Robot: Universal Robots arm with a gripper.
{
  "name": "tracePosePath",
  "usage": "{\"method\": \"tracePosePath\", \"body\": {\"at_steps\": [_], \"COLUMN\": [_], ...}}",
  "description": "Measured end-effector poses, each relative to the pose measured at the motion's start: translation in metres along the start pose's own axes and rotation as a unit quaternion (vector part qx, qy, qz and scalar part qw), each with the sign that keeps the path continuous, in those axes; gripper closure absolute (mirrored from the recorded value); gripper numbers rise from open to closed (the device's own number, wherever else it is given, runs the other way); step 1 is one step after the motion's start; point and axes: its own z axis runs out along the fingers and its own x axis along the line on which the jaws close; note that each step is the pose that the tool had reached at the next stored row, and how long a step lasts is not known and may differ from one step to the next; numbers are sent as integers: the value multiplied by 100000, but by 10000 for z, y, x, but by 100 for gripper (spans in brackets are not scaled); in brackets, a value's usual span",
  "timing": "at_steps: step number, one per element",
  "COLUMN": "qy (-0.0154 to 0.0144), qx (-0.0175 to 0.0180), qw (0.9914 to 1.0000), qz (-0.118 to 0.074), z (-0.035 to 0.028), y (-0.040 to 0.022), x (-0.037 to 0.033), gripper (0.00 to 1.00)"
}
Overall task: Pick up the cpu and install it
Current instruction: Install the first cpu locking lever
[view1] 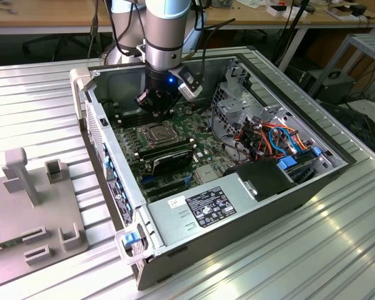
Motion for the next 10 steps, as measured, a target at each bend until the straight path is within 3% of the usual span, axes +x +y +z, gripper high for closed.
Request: {"method": "tracePosePath", "body": {"at_steps": [10], "qy": [-30], "qx": [-240], "qw": [100000], "qz": [17], "z": [1], "y": [-2], "x": [-13], "gripper": [89]}}
